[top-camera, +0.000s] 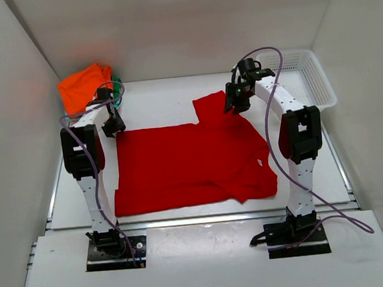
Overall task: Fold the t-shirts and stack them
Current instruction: Grap the side of the flattened tshirt furthest away from the robot with both arms
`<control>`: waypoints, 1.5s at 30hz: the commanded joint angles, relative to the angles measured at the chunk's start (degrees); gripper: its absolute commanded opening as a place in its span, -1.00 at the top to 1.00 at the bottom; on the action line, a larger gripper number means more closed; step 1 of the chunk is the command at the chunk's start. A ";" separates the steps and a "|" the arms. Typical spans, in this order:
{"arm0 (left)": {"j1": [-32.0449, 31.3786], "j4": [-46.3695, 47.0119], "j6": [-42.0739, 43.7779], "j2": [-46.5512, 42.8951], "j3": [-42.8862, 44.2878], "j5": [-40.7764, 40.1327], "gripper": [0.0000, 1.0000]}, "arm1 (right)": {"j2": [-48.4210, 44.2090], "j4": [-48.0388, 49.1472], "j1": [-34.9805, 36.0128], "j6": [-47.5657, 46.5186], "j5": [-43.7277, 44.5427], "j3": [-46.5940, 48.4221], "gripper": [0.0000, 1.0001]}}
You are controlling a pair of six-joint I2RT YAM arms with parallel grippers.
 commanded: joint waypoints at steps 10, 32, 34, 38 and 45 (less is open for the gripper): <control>0.55 6.35 -1.51 -1.50 -5.63 4.24 1.00 | 12.39 -0.66 -0.65 -0.04 4.69 14.31 0.04; -1.12 8.02 -1.70 -2.73 -6.34 10.13 1.00 | 23.49 3.92 -3.81 1.02 4.44 22.69 0.00; -0.95 7.76 -1.87 -2.47 -6.16 9.87 1.00 | 24.89 3.57 -3.64 1.02 3.99 23.83 0.01; -0.59 7.67 -1.52 -2.82 -5.99 10.13 1.00 | 26.47 2.16 -2.15 0.49 3.73 25.07 0.07; -0.51 8.02 -2.22 -3.08 -6.25 9.96 1.00 | 28.14 2.24 -0.83 0.14 4.34 26.81 0.10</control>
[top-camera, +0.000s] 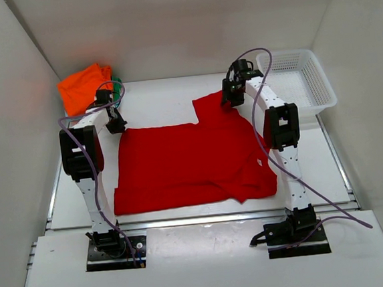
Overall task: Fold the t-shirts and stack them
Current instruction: Grap the side of the flattened tshirt furthest away from the robot with both arms
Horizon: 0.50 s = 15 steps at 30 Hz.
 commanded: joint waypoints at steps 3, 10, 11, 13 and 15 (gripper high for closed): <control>-0.24 -1.05 -0.58 -0.88 -0.74 2.79 1.00 | 4.41 -1.91 0.92 -0.63 0.37 2.67 0.22; -0.42 0.00 -0.75 -1.31 -0.57 2.62 1.00 | 4.60 -2.45 0.57 -0.28 1.51 4.70 1.00; -0.59 -0.08 -0.93 -0.79 -0.48 2.88 1.00 | 4.24 -1.14 0.40 -0.62 1.42 5.04 0.99; -0.42 0.01 -0.49 -0.70 0.49 3.14 1.00 | 3.45 0.45 -0.04 -0.72 0.63 5.48 1.00; -0.68 -0.52 0.03 -0.44 2.33 4.19 1.00 | 2.40 2.12 -0.48 -1.07 -0.94 6.53 1.00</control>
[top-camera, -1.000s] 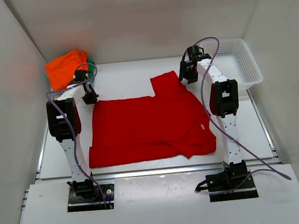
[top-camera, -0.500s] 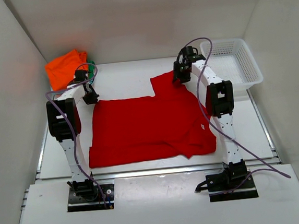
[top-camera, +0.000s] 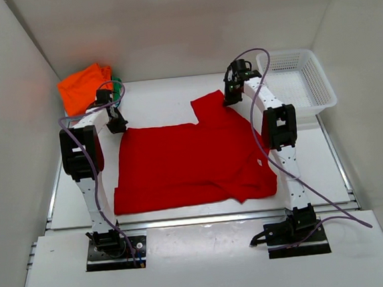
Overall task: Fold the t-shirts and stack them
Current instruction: Grap the side of the flattened tshirt furthest away from the robot with both arms
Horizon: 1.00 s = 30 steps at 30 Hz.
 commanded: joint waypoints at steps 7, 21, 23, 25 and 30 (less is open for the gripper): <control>0.89 -0.99 2.11 -3.27 2.38 1.87 1.00 | -8.34 3.56 -3.11 -0.71 -4.84 0.32 1.00; 2.65 0.78 7.92 -14.34 -11.23 2.84 1.00 | -24.78 0.57 -3.21 -3.09 -9.76 -17.88 0.99; 3.27 0.34 8.62 -15.83 -12.73 3.54 1.00 | -28.12 0.66 -2.94 -3.52 -10.02 -22.26 1.00; 3.27 -0.19 9.33 -17.06 -13.87 3.72 1.00 | -30.49 1.01 -2.77 -3.70 -10.29 -26.39 0.99; 3.97 -1.25 9.77 -21.72 -17.91 3.11 1.00 | -39.02 2.76 -1.63 -4.15 -10.02 -39.31 1.00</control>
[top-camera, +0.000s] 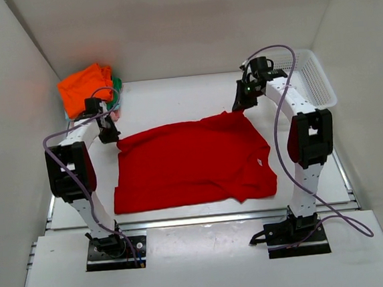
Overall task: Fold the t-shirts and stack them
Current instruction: Grap the side of the flattened tshirt furthest away from the robot with both arms, then fold the other side of the tshirt into a rectangle
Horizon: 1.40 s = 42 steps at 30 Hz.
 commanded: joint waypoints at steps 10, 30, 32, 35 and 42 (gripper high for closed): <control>2.01 -3.07 3.60 -12.98 -13.93 -2.16 1.00 | -21.84 2.86 0.50 -2.89 -1.22 -24.76 1.00; -2.29 -3.07 4.04 -27.31 -26.69 -4.10 1.00 | -42.50 6.55 -1.44 -3.15 -3.24 -51.40 1.00; -2.47 -3.51 4.03 -28.19 -27.82 -4.02 1.00 | -43.46 6.73 -1.35 -3.33 -3.16 -52.81 1.00; -2.29 -2.81 4.21 -29.07 -29.14 -4.37 1.00 | -44.43 7.60 -1.26 -2.80 -3.51 -55.35 1.00; -1.15 -3.33 4.04 -30.21 -29.94 -7.00 1.00 | -45.40 8.04 -1.96 -3.24 -2.63 -56.59 1.00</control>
